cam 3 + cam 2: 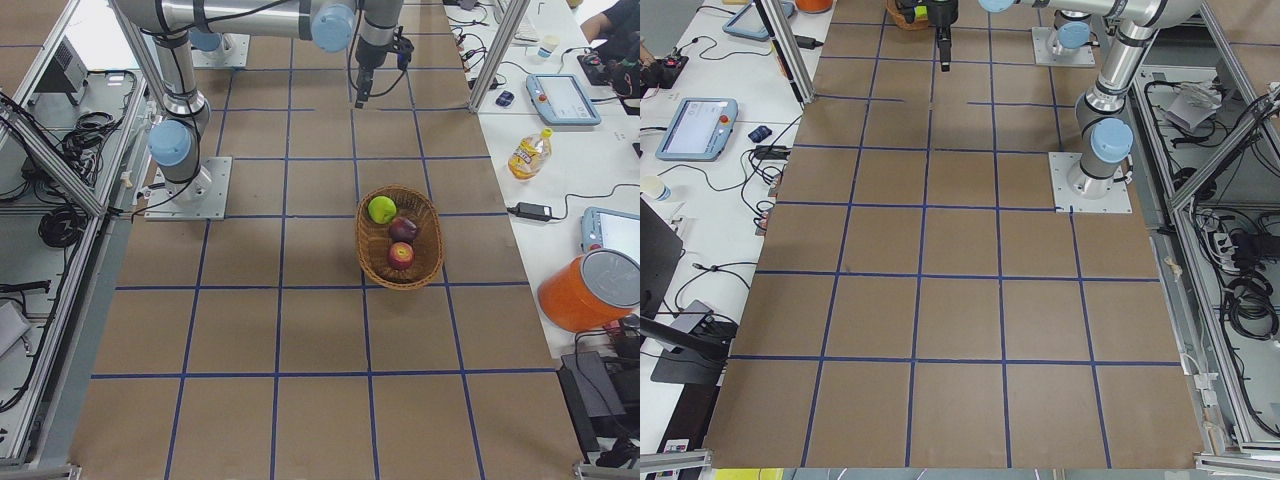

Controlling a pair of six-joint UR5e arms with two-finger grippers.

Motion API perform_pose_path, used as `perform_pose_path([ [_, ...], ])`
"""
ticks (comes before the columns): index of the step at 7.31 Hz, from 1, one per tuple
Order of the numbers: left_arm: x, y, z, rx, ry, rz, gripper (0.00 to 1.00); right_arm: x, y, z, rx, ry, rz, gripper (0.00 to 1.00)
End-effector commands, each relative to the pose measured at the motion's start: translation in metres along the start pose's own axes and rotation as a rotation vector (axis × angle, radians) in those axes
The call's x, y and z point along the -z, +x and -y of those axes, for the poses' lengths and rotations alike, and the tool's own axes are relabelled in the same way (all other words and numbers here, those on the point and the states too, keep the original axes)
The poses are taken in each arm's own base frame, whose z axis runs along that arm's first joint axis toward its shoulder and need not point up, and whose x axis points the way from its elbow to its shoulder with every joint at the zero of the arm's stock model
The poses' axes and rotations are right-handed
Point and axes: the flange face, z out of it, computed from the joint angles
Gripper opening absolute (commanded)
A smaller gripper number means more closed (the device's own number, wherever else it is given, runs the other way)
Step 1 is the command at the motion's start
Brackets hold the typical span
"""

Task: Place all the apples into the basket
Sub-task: 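Open the right gripper to drop the green apple and withdraw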

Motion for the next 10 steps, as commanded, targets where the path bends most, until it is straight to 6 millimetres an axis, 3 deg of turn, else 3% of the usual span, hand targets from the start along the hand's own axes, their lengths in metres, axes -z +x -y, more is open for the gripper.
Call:
perform_pose_path([
  [1,0.001,-0.001,-0.001,0.001,0.003,0.004,1.0,-0.016,-0.004,-0.037,-0.004,-0.024,0.001,1.0],
  [3,0.001,-0.001,-0.001,0.001,0.001,0.003,1.0,-0.01,-0.008,-0.054,-0.013,0.001,0.001,1.0],
  [5,0.002,-0.001,-0.002,0.001,0.004,0.01,1.0,-0.006,-0.028,-0.06,0.035,0.015,-0.044,1.0],
  [6,0.002,0.001,-0.003,-0.004,0.004,0.012,1.0,-0.006,-0.038,-0.058,0.051,0.055,-0.058,1.0],
  [10,-0.001,0.0,-0.004,-0.004,-0.002,0.014,1.0,-0.009,-0.039,-0.057,0.053,0.063,-0.05,1.0],
])
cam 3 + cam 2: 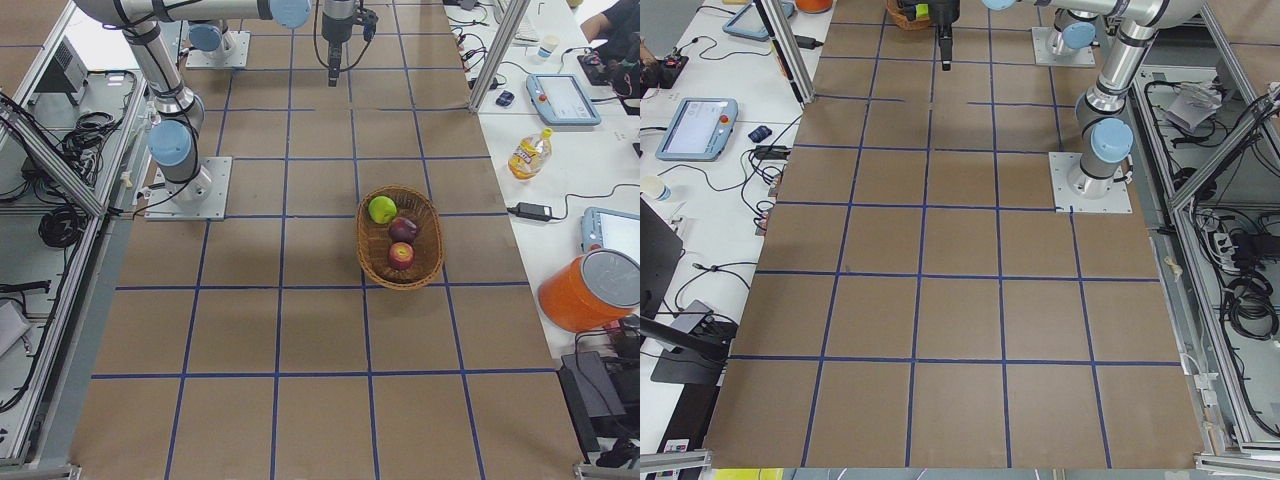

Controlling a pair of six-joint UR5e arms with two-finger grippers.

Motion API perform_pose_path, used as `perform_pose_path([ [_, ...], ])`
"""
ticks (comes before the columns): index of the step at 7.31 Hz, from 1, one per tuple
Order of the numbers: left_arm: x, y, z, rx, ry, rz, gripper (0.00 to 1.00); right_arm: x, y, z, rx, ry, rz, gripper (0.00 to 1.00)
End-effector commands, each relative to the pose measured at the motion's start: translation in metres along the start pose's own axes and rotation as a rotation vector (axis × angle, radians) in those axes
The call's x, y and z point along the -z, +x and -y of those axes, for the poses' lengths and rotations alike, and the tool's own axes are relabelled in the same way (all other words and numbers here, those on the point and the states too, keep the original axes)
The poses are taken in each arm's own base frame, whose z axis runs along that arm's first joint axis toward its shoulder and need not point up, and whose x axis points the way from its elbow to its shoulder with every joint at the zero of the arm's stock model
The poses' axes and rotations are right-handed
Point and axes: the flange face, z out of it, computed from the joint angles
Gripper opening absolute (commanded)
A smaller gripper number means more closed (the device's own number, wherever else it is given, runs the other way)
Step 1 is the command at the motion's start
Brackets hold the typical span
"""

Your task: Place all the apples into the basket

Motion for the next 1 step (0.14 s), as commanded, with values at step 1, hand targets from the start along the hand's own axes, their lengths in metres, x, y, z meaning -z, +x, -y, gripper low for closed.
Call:
perform_pose_path([
  [1,-0.0008,0.0002,-0.0007,0.0,-0.002,0.0,1.0,0.0005,0.0004,-0.0034,-0.001,-0.007,-0.006,1.0],
])
